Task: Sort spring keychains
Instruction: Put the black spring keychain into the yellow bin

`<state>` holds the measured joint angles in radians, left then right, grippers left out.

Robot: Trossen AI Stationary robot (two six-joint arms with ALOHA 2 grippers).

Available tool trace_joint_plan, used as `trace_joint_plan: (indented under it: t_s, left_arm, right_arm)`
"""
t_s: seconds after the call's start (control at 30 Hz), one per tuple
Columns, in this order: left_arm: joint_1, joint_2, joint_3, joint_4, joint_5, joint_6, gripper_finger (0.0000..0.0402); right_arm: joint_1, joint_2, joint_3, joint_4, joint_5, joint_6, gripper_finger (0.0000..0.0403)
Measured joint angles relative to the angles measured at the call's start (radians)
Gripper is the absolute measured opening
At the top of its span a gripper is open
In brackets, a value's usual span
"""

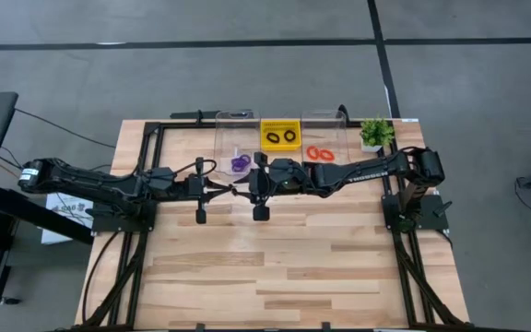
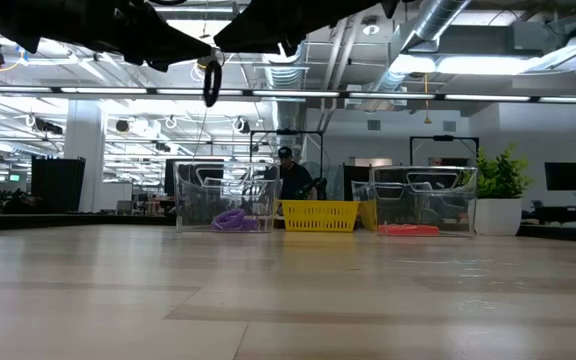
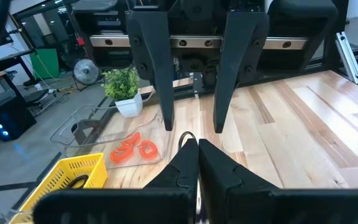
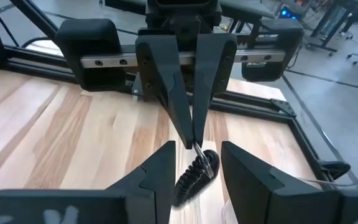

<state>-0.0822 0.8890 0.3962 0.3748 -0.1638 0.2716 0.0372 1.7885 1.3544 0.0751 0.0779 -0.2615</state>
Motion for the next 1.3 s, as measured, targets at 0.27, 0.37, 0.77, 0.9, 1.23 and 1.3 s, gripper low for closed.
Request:
trace_joint_plan:
  t_s: [0.27,0.37,0.77,0.9,1.23,1.3]
  left_arm:
    - [0.0,0.0,0.0,0.004,0.0,0.0,0.0008]
    - [0.0,0.0,0.0,0.01,0.0,0.001,0.0008]
    - [0.0,0.0,0.0,0.032,0.001,0.017,0.0008]
    - [0.0,0.0,0.0,0.035,0.003,0.019,0.0008]
    - [0.0,0.0,0.0,0.036,-0.004,0.016,0.0008]
    - [0.0,0.0,0.0,0.035,-0.004,0.015,0.0008]
  right_arm:
    - [-0.007,0.0,0.0,0.0,0.0,0.0,0.0121]
    - [-0.013,0.0,0.0,0.0,0.0,0.0,0.0121]
    - [-0.013,0.0,0.0,-0.024,0.0,0.0,0.0092]
    - [-0.014,0.0,0.0,-0.024,0.001,0.0,0.0025]
    - [-0.026,0.0,0.0,-0.026,-0.001,0.045,0.0003]
    - [-0.026,0.0,0.0,-0.026,-0.004,0.045,0.0002]
